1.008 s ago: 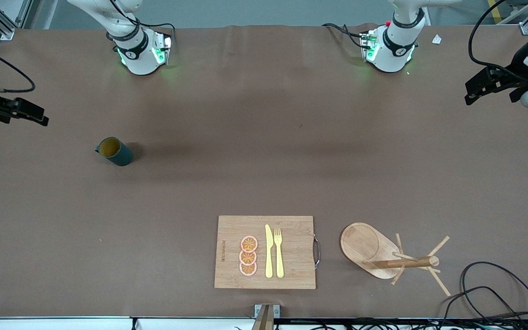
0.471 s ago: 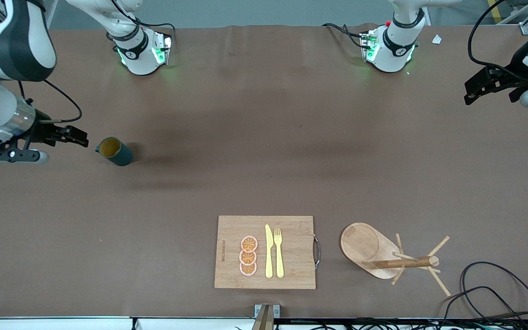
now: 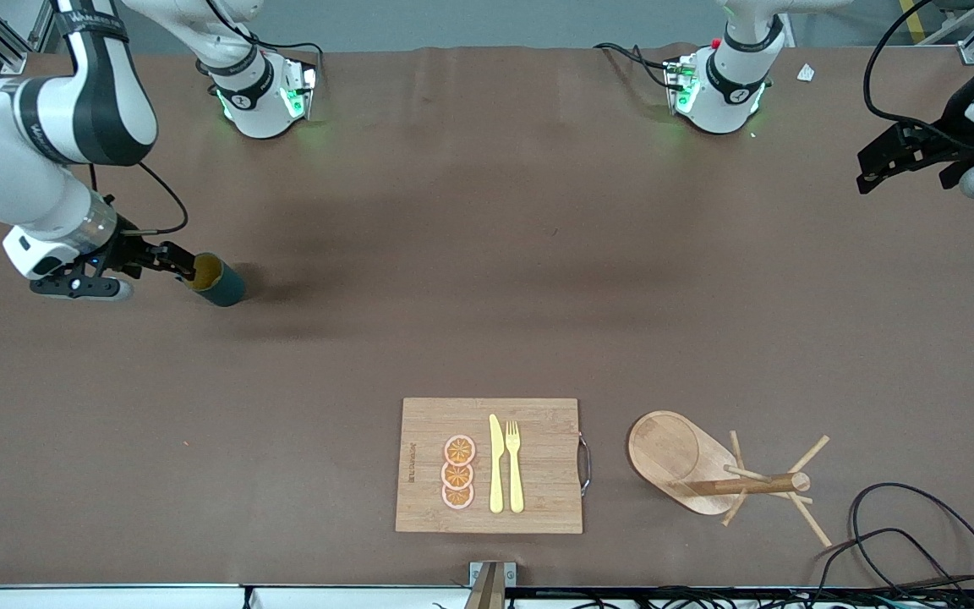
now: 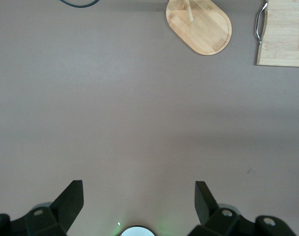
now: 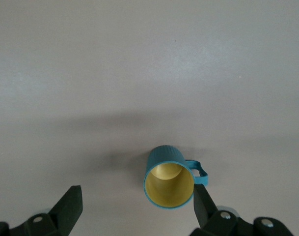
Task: Pass cup and hang on rack
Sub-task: 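Grasp the teal mug rim with the right gripper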
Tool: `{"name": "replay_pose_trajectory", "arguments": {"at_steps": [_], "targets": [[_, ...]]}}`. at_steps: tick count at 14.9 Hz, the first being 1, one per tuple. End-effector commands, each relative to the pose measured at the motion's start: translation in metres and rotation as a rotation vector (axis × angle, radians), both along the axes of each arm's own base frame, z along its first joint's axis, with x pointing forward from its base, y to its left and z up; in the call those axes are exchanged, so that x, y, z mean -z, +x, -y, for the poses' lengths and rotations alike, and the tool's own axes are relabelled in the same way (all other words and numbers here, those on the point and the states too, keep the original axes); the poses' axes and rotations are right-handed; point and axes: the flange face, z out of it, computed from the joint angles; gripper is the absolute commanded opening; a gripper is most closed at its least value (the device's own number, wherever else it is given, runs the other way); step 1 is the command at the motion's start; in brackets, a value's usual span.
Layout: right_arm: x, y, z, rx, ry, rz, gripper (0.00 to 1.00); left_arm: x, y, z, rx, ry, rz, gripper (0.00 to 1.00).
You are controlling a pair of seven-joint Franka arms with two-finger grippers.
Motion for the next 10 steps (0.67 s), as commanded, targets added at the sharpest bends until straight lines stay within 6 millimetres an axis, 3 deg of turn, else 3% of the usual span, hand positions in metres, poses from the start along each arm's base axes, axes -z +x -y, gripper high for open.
{"name": "replay_pose_trajectory", "arguments": {"at_steps": [1,10], "targets": [[0.010,-0.017,-0.014,-0.010,0.006,0.038,1.00,-0.006,-0.002,-0.002,0.015,0.015,0.006,1.00],[0.074,-0.035,-0.015,-0.015,0.008,0.008,1.00,-0.007,-0.002,-0.003,0.013,0.017,0.014,1.00]]}}
